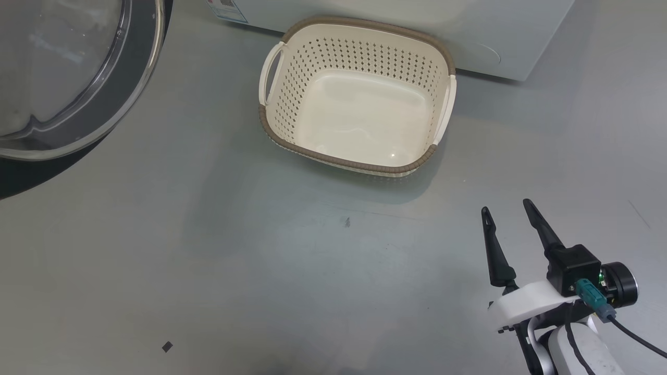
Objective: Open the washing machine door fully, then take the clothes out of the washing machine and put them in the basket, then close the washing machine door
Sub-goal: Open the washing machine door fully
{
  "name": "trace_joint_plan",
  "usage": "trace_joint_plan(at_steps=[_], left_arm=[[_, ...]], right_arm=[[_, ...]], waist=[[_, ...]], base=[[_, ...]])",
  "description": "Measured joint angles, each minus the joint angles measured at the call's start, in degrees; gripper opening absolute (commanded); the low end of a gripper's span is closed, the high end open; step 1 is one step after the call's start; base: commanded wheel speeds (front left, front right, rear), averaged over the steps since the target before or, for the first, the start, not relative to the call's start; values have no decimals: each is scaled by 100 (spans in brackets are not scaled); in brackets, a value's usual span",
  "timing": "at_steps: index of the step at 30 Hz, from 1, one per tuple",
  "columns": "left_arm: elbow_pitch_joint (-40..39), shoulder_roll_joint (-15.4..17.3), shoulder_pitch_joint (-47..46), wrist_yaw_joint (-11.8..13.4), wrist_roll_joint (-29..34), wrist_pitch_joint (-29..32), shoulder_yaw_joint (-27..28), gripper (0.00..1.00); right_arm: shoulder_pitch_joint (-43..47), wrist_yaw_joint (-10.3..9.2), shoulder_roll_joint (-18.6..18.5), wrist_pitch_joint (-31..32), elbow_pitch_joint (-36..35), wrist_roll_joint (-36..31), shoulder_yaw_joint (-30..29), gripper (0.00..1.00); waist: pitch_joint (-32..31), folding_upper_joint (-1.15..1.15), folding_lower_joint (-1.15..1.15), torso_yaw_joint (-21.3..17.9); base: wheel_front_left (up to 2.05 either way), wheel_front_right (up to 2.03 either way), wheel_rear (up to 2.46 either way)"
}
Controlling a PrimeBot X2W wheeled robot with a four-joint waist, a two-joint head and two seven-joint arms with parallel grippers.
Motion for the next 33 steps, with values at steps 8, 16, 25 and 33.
trace_joint_plan(at_steps=[8, 16, 25, 33], left_arm=[[283, 21, -204, -38, 0, -44, 0, 0], [495, -1, -270, -80, 97, -52, -120, 0], [414, -97, -229, -84, 445, -68, -421, 0], [15, -264, 111, -89, 811, -68, -726, 0]], right_arm=[[-88, -19, 0, 1, 2, 0, -2, 100], [-152, -49, 35, -54, 102, 33, -44, 100], [-152, -43, 104, -221, 234, 235, -135, 100], [-128, 9, 177, -303, 369, 486, -198, 100]], waist=[[48, 0, 0, 14], [-110, 0, 0, 8], [-466, 0, 0, -41], [-919, 0, 0, -130]], base=[[0, 0, 0], [0, 0, 0], [0, 0, 0], [0, 0, 0]])
